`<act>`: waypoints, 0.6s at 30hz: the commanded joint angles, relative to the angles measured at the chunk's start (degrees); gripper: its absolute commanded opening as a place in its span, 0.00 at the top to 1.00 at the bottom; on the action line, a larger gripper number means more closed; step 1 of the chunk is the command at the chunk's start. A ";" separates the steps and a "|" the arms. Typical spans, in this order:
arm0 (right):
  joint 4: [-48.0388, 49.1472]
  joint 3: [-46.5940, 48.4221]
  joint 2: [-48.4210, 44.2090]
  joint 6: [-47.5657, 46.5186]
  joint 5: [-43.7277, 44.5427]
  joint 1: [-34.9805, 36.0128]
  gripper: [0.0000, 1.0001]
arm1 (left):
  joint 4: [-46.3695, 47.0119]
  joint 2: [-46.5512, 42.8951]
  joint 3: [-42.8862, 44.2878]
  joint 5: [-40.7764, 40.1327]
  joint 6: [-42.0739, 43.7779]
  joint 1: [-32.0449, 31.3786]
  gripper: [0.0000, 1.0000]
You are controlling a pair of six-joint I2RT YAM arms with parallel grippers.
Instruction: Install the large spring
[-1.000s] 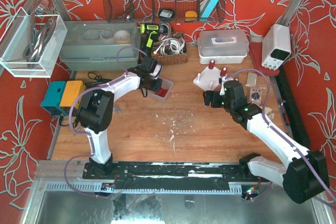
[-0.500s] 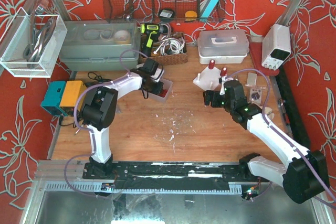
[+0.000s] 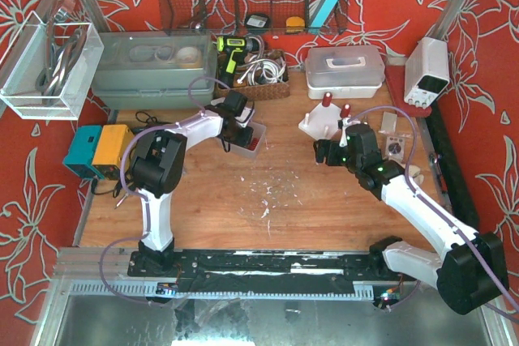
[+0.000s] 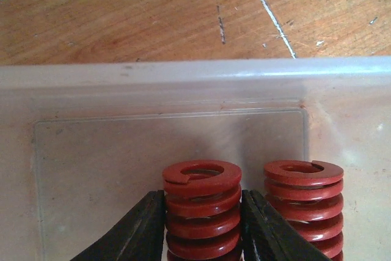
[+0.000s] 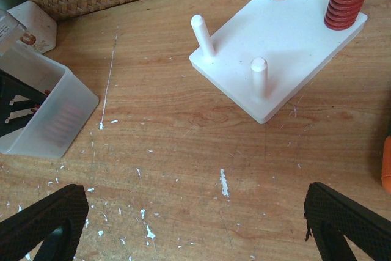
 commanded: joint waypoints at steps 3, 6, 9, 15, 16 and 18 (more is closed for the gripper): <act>0.07 -0.06 -0.23 0.00 0.90 0.41 0.03 | -4.32 0.55 2.11 -2.04 0.90 0.08 0.60; 0.11 -0.04 -0.20 0.00 1.00 0.41 0.03 | -4.95 0.47 2.03 -1.74 0.76 -0.18 0.58; -0.03 -0.06 -0.26 0.00 1.06 0.41 0.03 | -5.50 0.46 1.56 -2.70 0.85 -0.27 0.57; 0.10 -0.08 -0.36 0.00 1.17 0.41 0.03 | -5.84 1.24 1.77 -2.80 1.14 -0.28 0.58; 0.02 -0.09 -0.42 0.00 1.20 0.41 0.03 | -5.81 1.53 1.87 -2.67 1.15 -0.30 0.58; 0.00 -0.04 -0.45 0.00 1.35 0.42 0.03 | -5.80 1.89 2.11 -2.68 1.20 -0.28 0.59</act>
